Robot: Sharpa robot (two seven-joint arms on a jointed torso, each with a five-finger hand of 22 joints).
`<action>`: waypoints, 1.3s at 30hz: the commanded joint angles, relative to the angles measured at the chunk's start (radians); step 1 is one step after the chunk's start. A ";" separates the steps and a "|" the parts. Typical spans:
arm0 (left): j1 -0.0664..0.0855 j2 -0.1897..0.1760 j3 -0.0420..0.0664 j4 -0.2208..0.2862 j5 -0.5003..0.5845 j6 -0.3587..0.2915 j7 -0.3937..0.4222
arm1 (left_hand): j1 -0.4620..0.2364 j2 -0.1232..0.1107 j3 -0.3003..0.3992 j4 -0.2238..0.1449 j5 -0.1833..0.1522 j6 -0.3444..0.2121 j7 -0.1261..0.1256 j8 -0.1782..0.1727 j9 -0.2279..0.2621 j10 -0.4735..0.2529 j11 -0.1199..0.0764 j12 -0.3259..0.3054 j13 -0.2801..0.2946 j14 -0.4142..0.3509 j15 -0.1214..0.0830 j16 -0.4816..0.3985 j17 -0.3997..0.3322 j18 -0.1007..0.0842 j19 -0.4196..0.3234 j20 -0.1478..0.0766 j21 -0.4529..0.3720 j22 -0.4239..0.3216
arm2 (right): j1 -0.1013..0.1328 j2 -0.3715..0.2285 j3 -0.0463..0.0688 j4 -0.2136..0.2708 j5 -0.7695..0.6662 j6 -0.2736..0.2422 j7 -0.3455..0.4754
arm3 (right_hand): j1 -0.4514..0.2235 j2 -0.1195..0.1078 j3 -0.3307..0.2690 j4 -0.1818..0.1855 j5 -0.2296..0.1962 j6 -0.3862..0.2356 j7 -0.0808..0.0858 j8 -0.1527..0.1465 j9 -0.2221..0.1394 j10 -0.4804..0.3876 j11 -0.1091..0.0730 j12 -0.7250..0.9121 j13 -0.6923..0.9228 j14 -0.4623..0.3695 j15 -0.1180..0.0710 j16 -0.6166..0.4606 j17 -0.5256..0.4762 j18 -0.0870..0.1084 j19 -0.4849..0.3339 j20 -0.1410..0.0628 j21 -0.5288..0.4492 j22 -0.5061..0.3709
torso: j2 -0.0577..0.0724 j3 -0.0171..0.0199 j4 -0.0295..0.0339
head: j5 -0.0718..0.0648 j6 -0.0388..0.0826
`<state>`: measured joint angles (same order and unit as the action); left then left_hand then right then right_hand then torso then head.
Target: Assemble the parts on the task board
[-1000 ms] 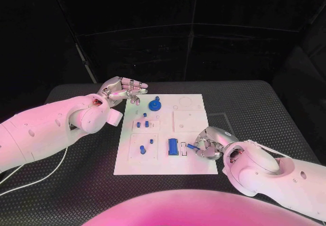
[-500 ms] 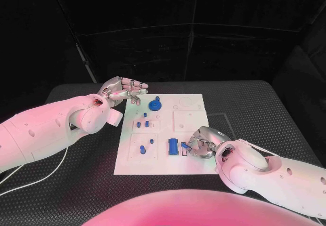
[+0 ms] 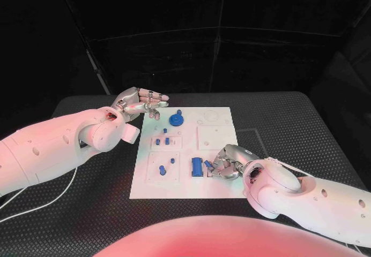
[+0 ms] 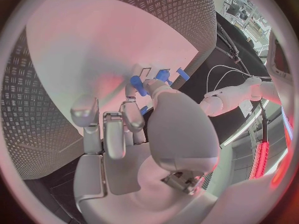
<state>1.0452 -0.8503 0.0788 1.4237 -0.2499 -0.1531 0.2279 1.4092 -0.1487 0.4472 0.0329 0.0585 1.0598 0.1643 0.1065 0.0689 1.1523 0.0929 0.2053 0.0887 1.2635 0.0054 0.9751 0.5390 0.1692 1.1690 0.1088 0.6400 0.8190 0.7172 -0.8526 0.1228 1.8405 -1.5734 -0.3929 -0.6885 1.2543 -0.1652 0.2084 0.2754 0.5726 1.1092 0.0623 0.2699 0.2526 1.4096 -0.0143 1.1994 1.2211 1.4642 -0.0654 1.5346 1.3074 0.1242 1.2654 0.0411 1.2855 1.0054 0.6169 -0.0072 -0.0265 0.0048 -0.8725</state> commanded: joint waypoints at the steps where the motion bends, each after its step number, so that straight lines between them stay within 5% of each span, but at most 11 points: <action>1: 0.002 0.000 0.001 0.002 0.004 0.012 -0.001 | -0.003 0.005 -0.003 -0.003 -0.004 -0.007 0.002 0.003 0.000 -0.009 0.000 0.006 0.001 -0.007 0.003 -0.002 -0.001 0.014 -0.005 0.001 -0.004 -0.001 | 0.001 0.003 -0.001 0.003 0.003 0.039 -0.010 | -0.013 0.005 -0.028 0.006 0.012 0.015 -0.003 0.011 0.009 0.008 -0.003 0.005 0.004 0.093 -0.011 0.006 0.198 -0.015 0.007 -0.003 0.004 0.003 | -0.001 0.0005 0.0001 | 0.000 0.000; 12: 0.002 0.001 0.001 0.002 0.004 0.017 -0.005 | -0.001 0.006 -0.003 -0.006 -0.004 -0.008 0.003 0.003 -0.001 -0.011 0.000 0.008 0.001 -0.007 0.003 -0.002 -0.003 0.014 -0.004 0.001 -0.005 -0.002 | 0.001 0.001 -0.001 0.007 -0.003 0.036 -0.014 | -0.040 0.049 -0.086 0.012 0.024 0.051 -0.026 0.044 0.038 0.028 -0.020 0.032 0.031 0.096 -0.025 0.013 0.212 -0.017 0.015 -0.015 0.009 0.015 | -0.001 0.0007 -0.0009 | -0.001 0.000; 31: 0.002 0.002 0.001 0.000 0.004 0.023 -0.009 | -0.001 0.006 -0.003 -0.006 -0.004 -0.008 0.003 0.003 -0.001 -0.012 0.001 0.008 0.001 -0.008 0.003 -0.002 -0.004 0.014 -0.004 0.001 -0.005 -0.002 | 0.000 0.000 -0.001 0.020 -0.014 0.023 -0.001 | -0.043 0.057 -0.111 0.014 0.028 0.060 -0.034 0.060 0.056 0.046 -0.028 0.064 0.063 0.098 -0.033 0.015 0.218 -0.018 0.019 -0.023 0.012 0.020 | -0.001 0.0005 -0.0001 | -0.001 0.000; 35: 0.002 0.001 0.001 0.000 0.004 0.024 -0.010 | -0.001 0.006 -0.003 -0.006 -0.004 -0.008 0.003 0.003 -0.001 -0.012 0.001 0.008 0.001 -0.008 0.003 -0.002 -0.004 0.014 -0.004 0.001 -0.005 -0.002 | 0.000 0.000 -0.001 0.020 -0.014 0.020 0.001 | -0.100 0.063 -0.149 0.016 -0.036 0.057 -0.032 0.063 0.063 0.046 -0.026 0.062 0.063 0.097 -0.031 0.015 0.218 -0.019 0.019 -0.023 0.011 0.020 | -0.001 0.0004 -0.0003 | -0.001 0.000; 39: 0.002 0.001 0.001 0.000 0.004 0.025 -0.012 | -0.001 0.006 -0.003 -0.006 -0.004 -0.008 0.003 0.003 -0.001 -0.012 0.001 0.008 0.001 -0.008 0.003 -0.002 -0.004 0.014 -0.004 0.001 -0.005 -0.002 | 0.000 -0.001 -0.001 0.017 -0.014 0.014 0.002 | -0.161 0.069 -0.202 0.015 -0.200 0.050 -0.031 0.064 0.071 0.044 -0.025 0.056 0.062 0.096 -0.030 0.013 0.213 -0.018 0.016 -0.022 0.008 0.015 | -0.001 0.0000 -0.0003 | -0.001 0.000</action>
<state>1.0452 -0.8496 0.0788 1.4223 -0.2499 -0.1405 0.2158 1.4092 -0.1487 0.4444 0.0301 0.0585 1.0561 0.1680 0.1065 0.0688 1.1451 0.0929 0.2099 0.0886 1.2635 0.0054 0.9751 0.5369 0.1692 1.1691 0.1089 0.6400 0.8183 0.7170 -0.8542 0.1223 1.8543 -1.5832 -0.3692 -0.6983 1.1042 -0.0955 0.0156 0.2907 0.4034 1.1617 0.0269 0.3303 0.3212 1.4509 -0.0411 1.2612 1.2838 1.4669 -0.0914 1.5440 1.3081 0.1242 1.2849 0.0215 1.2932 1.0230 0.6162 -0.0067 -0.0267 0.0034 -0.8725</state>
